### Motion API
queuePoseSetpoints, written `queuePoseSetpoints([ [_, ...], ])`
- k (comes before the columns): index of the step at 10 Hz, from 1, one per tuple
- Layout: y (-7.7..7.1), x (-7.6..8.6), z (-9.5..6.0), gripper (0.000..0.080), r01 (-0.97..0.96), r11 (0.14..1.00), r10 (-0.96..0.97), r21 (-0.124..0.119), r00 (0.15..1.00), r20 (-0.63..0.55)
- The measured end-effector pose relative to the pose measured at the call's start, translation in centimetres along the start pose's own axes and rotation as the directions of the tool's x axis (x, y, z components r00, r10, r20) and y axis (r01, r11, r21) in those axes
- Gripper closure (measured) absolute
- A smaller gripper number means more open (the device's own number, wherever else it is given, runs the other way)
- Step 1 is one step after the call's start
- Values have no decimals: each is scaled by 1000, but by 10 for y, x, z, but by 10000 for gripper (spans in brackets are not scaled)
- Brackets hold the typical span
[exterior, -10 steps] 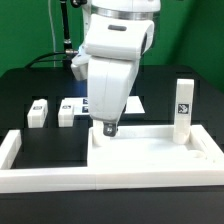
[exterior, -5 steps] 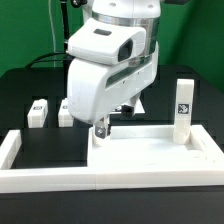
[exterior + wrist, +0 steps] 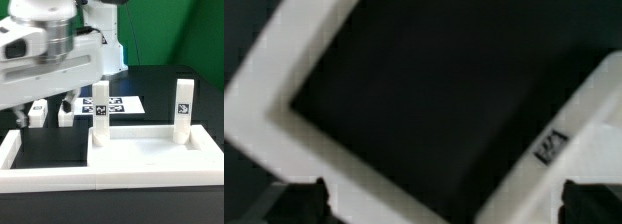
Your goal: Assemble desk
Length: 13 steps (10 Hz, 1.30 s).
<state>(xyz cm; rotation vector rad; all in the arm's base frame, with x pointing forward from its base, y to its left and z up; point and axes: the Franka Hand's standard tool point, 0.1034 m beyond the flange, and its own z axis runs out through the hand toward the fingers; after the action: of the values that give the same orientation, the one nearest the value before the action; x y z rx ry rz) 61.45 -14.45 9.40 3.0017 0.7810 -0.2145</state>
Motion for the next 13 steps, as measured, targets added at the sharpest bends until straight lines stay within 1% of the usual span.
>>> queuePoseSetpoints([
  [1, -3, 4, -1, 151, -33, 999, 33, 0, 999, -2],
  [2, -4, 4, 0, 151, -124, 992, 124, 8, 992, -6],
  [3, -4, 3, 1, 151, -188, 982, 188, 9, 982, -5],
  [4, -2, -5, 7, 151, -281, 959, 281, 33, 960, 1],
  [5, 5, -22, 14, 151, -378, 924, 378, 57, 926, 13],
  [6, 13, -39, 18, 151, -435, 899, 433, 59, 901, 36],
  [7, 13, -54, 24, 151, -545, 834, 540, 84, 838, 77],
  [8, 7, -68, 29, 151, -636, 763, 620, 115, 770, 151],
  [9, 9, -64, 28, 151, -683, 723, 670, 100, 729, 140],
  [10, 8, -61, 28, 151, -714, 694, 701, 92, 699, 143],
  [11, 7, -62, 29, 151, -714, 694, 700, 93, 699, 150],
  [12, 4, -66, 31, 151, -715, 692, 693, 98, 697, 184],
  [13, -1, -77, 36, 151, -733, 662, 687, 155, 676, 267],
])
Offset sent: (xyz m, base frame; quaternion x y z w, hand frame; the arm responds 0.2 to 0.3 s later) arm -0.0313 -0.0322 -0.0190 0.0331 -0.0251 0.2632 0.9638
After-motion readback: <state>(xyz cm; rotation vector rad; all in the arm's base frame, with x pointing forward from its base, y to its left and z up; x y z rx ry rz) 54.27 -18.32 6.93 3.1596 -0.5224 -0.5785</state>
